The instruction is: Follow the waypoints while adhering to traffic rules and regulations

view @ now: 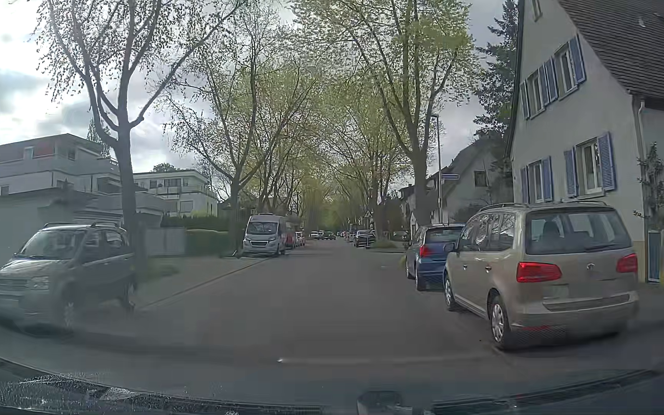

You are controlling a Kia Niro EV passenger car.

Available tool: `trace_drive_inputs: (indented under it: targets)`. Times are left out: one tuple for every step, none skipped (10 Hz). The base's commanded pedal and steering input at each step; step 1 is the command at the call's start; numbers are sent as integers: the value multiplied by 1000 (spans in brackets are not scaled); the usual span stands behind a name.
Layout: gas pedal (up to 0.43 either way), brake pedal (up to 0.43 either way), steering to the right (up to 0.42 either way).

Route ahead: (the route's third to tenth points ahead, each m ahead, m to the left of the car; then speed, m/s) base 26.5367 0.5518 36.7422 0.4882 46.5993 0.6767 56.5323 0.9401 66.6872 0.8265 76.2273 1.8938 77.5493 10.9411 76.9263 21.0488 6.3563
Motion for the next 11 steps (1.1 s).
trace_drive_inputs:
  targets:
    - [0, 0, 4]
    - [0, 0, 4]
    - [0, 0, 4]
    - [0, 0, 4]
    - [0, 0, 4]
    - [0, 0, 4]
    - [0, 0, 4]
    - [0, 0, 4]
    - [0, 0, 4]
    - [0, 0, 4]
    - [0, 0, 3]
